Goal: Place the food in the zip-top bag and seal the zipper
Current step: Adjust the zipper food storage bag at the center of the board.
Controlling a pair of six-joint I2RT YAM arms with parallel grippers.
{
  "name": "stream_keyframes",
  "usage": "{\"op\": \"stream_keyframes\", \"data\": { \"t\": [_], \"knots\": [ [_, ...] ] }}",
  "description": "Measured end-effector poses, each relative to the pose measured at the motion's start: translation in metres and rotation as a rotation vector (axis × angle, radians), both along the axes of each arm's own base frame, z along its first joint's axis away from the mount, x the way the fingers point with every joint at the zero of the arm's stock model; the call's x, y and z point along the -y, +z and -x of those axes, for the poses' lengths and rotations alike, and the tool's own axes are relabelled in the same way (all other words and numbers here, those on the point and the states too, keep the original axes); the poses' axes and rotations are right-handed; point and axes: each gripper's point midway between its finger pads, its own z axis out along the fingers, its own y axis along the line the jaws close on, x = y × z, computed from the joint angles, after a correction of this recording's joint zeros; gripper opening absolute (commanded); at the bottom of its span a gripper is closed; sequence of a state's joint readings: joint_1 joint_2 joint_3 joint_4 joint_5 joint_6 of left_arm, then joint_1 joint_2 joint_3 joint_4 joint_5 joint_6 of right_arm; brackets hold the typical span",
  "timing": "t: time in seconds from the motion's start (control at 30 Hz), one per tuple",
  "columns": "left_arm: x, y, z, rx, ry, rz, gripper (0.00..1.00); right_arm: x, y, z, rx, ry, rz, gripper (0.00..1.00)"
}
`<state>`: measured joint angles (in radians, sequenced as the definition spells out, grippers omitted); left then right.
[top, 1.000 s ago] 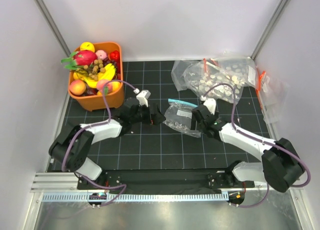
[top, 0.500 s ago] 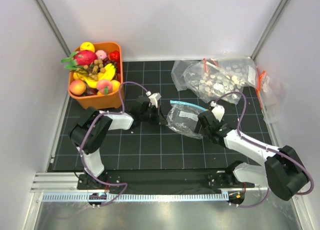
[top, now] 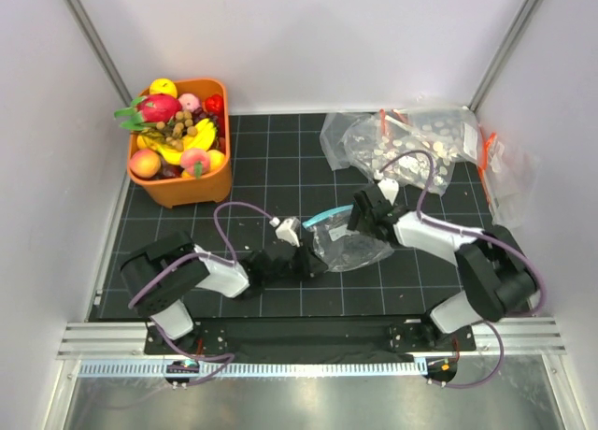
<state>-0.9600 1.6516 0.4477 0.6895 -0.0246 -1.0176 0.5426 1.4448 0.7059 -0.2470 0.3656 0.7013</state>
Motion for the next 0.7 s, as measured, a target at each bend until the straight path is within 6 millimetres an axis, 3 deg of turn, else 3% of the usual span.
{"op": "stream_keyframes", "data": {
  "t": [0.07, 0.1, 0.23, 0.33, 0.43, 0.57, 0.7],
  "knots": [
    [0.013, 0.006, 0.011, 0.021, 0.007, 0.019, 0.52, -0.013, 0.002, -0.016, -0.002, 0.021, -0.019, 0.68],
    [0.018, 0.01, 0.013, 0.03, 0.018, 0.031, 0.67, -0.02, 0.003, -0.025, 0.0, 0.031, -0.03, 0.68],
    [0.019, 0.021, 0.01, 0.065, 0.08, 0.06, 0.76, -0.04, 0.013, -0.049, 0.015, 0.084, -0.059, 0.7],
    [0.005, 0.031, 0.008, 0.091, 0.122, 0.038, 0.81, -0.047, 0.028, -0.061, 0.049, 0.123, -0.056, 0.72],
    [-0.01, 0.054, 0.004, 0.141, 0.151, 0.02, 0.92, -0.047, 0.041, -0.063, 0.077, 0.148, -0.053, 0.74],
    [-0.036, 0.086, -0.006, 0.211, 0.185, -0.019, 0.94, -0.042, 0.059, -0.055, 0.113, 0.164, -0.059, 0.75],
    [-0.069, 0.109, -0.042, 0.252, 0.265, -0.062, 0.92, -0.033, 0.07, -0.039, 0.128, 0.163, -0.066, 0.72]
  ]
}}
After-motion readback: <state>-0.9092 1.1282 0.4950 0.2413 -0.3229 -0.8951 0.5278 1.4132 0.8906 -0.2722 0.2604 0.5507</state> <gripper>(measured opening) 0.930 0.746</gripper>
